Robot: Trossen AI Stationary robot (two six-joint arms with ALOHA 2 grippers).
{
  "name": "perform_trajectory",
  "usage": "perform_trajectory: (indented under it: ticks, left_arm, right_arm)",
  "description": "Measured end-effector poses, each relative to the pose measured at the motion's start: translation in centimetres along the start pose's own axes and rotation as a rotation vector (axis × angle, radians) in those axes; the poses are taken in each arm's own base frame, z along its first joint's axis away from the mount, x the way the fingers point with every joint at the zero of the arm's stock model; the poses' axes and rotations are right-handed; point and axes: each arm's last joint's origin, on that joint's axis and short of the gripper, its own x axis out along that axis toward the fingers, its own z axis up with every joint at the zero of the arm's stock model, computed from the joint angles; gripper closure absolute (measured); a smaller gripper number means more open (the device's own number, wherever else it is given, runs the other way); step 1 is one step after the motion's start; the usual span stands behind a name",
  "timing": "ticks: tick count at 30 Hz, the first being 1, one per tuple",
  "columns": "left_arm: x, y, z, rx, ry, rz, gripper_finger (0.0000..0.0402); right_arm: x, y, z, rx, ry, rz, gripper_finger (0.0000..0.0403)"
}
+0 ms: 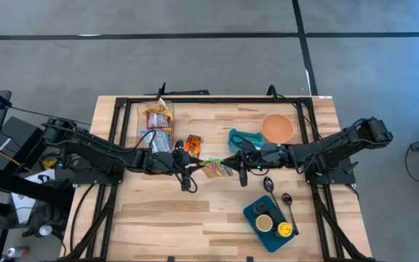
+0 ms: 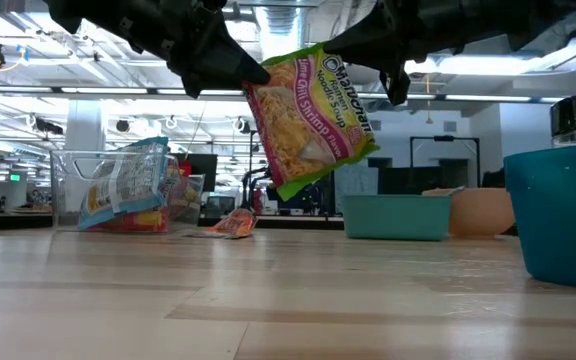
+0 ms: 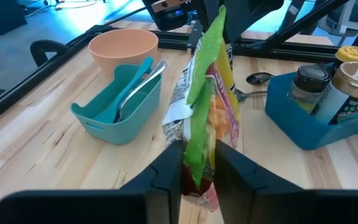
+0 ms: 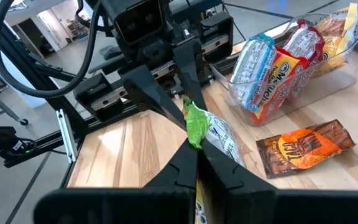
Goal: Pick & Place Food Item
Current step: Put the green noodle pack into the transparent bin
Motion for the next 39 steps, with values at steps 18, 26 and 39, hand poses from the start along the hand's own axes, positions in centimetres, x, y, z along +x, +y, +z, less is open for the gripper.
perform_trajectory:
  ticks: [18,26,39]
  left_arm:
    - [0.0,0.0,0.0,-0.003,0.001,0.001,0.0375]
    - [0.0,0.0,0.0,-0.003,0.001,0.002,0.0376]
    - [0.0,0.0,0.0,-0.004,0.0,0.002,0.0398]
  right_arm:
    - [0.0,0.0,0.0,0.001,0.0,0.0,0.038]
    - [0.0,0.0,0.0,-0.006,-0.001,-0.001,0.0332]
    - [-0.1,-1.2,0.2,-0.033,0.024,-0.059,0.0269]
